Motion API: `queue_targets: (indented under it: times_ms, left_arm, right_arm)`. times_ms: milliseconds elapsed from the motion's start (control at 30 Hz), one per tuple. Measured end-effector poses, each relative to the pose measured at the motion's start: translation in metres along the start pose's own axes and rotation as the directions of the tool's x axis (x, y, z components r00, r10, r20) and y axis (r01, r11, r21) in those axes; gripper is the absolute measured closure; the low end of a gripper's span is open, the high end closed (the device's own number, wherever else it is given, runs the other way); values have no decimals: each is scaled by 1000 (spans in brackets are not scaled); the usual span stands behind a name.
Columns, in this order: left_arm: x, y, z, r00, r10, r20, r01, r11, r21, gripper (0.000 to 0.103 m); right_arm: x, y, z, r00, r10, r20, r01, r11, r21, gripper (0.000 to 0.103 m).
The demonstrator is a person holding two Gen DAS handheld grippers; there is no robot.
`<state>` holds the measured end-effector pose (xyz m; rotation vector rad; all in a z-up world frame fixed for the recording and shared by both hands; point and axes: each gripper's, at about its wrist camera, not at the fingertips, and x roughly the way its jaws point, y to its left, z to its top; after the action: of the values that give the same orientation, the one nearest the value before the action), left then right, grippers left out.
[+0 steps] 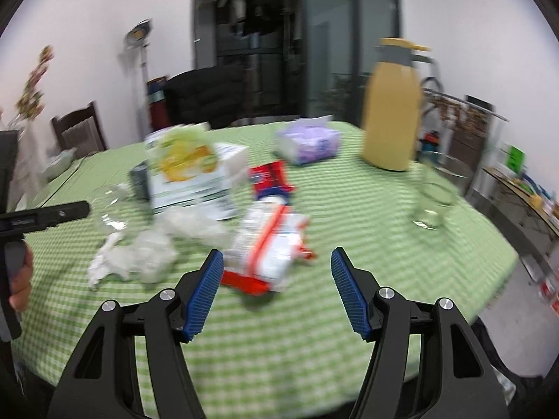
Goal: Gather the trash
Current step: 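Grasp the white tissue with the left gripper while the right gripper grasps the clear plastic bag, then carry the tissue and plastic bag to the bin and release both inside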
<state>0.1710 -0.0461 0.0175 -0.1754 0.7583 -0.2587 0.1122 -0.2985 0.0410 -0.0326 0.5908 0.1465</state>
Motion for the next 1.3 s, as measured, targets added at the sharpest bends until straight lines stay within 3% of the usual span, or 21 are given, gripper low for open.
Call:
queue_targets:
  times_ms: [233, 367, 433, 567, 633, 700, 1033, 1100, 1133, 1167, 1300]
  left_arm:
    - [11, 31, -27, 998, 25, -49, -26, 999, -29, 16]
    - [10, 46, -34, 997, 29, -69, -34, 997, -67, 16]
    - [13, 47, -34, 997, 22, -75, -27, 997, -66, 16]
    - [17, 45, -37, 996, 4, -93, -9, 999, -50, 16]
    - [22, 39, -37, 995, -4, -102, 0, 999, -41, 16]
    - [29, 33, -35, 993, -12, -114, 8, 999, -37, 19]
    - [52, 3, -30, 989, -26, -143, 28, 1000, 9, 47]
    - [54, -3, -31, 991, -8, -135, 14, 999, 41, 61]
    - [55, -5, -32, 991, 0, -133, 7, 999, 54, 75]
    - [55, -7, -33, 990, -3, -139, 12, 998, 64, 82]
    - [43, -16, -30, 994, 10, -105, -1, 997, 81, 87]
  right_arm:
    - [45, 62, 3, 989, 124, -77, -130, 989, -69, 41]
    - [73, 86, 2, 979, 149, -143, -163, 982, -92, 42]
    - [84, 89, 0, 972, 151, -177, -168, 982, -83, 47]
    - [99, 95, -7, 957, 171, -232, -191, 979, -68, 68]
    - [97, 94, -8, 956, 179, -232, -199, 978, -67, 86]
    - [91, 91, -8, 959, 177, -222, -196, 979, -65, 96]
    - [43, 53, 2, 987, 122, -102, -127, 991, -41, 98]
    - [38, 44, 1, 989, 118, -92, -121, 992, -26, 98]
    - [37, 43, 0, 989, 117, -92, -120, 993, -22, 98]
    - [36, 40, -2, 989, 116, -90, -118, 993, -15, 98]
    - [29, 32, -5, 990, 112, -79, -112, 994, 5, 98]
